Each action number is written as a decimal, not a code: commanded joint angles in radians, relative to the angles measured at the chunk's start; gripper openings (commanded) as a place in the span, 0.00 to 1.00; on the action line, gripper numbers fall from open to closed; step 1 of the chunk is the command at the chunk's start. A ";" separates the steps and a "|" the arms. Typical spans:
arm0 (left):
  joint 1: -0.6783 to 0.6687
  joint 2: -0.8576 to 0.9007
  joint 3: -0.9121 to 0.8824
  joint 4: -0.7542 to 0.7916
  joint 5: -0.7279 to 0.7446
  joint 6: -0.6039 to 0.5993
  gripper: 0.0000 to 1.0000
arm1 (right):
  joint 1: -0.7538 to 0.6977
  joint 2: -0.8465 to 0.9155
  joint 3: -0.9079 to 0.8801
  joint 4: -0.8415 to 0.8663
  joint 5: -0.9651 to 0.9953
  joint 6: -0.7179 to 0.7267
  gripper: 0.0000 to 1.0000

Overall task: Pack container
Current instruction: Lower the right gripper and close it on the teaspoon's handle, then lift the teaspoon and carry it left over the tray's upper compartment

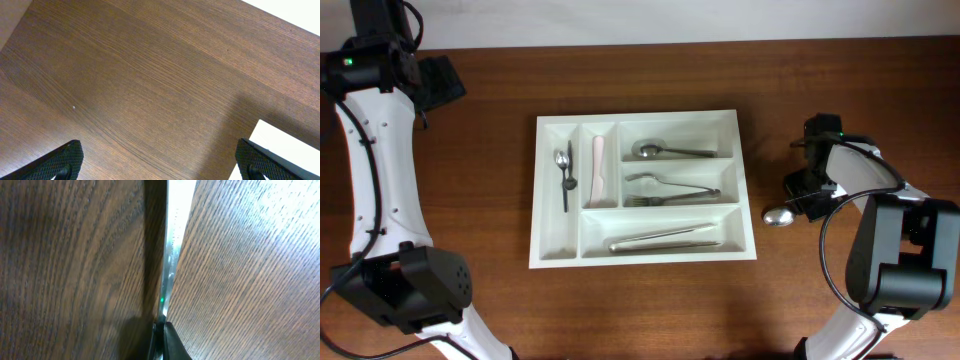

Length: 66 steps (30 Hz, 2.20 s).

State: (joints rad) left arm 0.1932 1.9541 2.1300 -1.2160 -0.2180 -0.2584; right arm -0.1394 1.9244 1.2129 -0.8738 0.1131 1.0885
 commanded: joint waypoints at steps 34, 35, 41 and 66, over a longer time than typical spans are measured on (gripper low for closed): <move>0.001 -0.005 0.008 -0.001 -0.008 -0.003 0.99 | -0.054 0.000 0.220 -0.038 0.053 -0.202 0.04; 0.001 -0.005 0.008 -0.001 -0.008 -0.003 0.99 | -0.053 0.000 0.225 -0.038 0.051 -0.202 0.04; 0.001 -0.005 0.008 -0.001 -0.008 -0.003 0.99 | -0.051 -0.001 0.320 -0.053 -0.013 -0.222 0.04; 0.001 -0.005 0.008 -0.001 -0.008 -0.003 0.99 | 0.333 0.000 0.599 -0.002 -0.037 -0.087 0.04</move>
State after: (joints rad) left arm 0.1932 1.9541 2.1300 -1.2160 -0.2180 -0.2581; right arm 0.1211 1.9247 1.7863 -0.8829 -0.0162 0.8822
